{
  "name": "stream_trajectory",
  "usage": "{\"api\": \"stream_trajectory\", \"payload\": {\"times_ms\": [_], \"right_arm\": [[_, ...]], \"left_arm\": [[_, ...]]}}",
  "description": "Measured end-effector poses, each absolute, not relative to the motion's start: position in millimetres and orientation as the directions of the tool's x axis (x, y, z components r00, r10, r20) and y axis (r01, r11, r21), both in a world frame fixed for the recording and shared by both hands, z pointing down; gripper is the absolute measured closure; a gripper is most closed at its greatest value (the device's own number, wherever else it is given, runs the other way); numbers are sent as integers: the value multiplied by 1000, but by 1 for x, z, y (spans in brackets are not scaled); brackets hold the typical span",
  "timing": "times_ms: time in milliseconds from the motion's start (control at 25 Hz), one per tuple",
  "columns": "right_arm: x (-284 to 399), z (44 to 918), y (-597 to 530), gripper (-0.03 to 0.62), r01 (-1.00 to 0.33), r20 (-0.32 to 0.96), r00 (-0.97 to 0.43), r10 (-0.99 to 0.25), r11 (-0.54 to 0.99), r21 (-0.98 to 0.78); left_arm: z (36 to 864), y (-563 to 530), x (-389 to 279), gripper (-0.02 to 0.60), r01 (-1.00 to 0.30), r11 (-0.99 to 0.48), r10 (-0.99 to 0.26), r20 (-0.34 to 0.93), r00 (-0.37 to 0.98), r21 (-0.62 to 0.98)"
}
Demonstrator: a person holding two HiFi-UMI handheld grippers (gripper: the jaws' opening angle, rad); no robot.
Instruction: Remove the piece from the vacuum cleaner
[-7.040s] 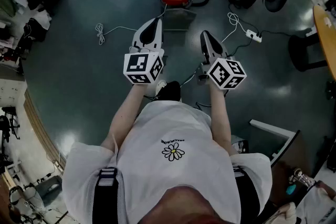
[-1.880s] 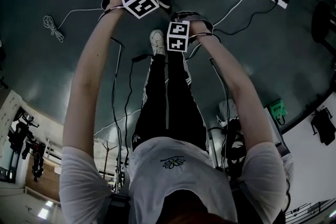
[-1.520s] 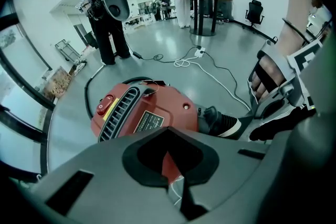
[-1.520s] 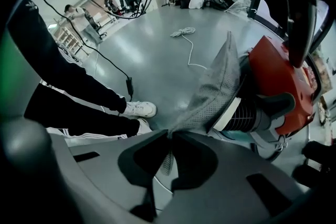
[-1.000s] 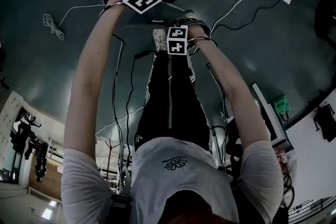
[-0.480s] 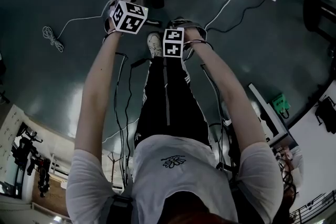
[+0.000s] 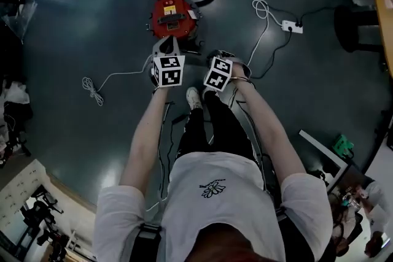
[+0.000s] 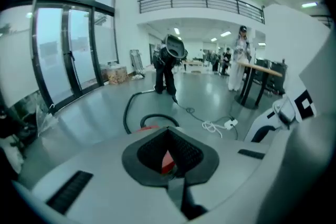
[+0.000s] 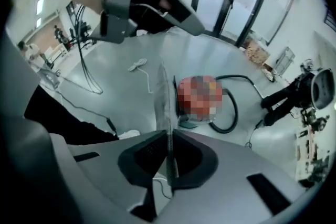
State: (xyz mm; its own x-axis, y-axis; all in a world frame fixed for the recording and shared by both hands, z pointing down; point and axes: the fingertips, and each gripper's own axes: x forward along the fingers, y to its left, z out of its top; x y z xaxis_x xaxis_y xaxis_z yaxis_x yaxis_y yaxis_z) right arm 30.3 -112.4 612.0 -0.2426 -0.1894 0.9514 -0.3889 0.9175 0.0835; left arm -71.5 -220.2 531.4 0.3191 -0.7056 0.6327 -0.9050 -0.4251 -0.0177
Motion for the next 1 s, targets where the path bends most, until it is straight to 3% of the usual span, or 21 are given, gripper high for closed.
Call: {"api": "stream_trajectory", "payload": {"times_ms": [200,360,480,720,840,1000], "right_arm": [[44,495,-172,559,-605,811,-295,-504,756,250],[54,366,-197,559,-788,567,-284,-773,525,321],[44,277,-202,559,-872,346,-278,-896,387,300],[66,148,-195,559,-958,-20,-258,-966,253,134],[78,109,-195,559,-974,-117,-227,-967,224,41],[79,83,-193,559,-976,-178,-218,-960,214,41]], "left_arm": [[404,-237,-68,577,-945,-323,-855,412,316,56],[294,-228,-80,577,-947,-300,-922,219,319,114],[225,-218,-103,578,-948,-297,-950,66,305,113],[114,-198,-97,577,-934,-339,-926,-212,311,111],[78,-196,-97,578,-930,-357,-904,-284,320,88],[51,-187,-97,578,-933,-359,-873,-361,327,23]]}}
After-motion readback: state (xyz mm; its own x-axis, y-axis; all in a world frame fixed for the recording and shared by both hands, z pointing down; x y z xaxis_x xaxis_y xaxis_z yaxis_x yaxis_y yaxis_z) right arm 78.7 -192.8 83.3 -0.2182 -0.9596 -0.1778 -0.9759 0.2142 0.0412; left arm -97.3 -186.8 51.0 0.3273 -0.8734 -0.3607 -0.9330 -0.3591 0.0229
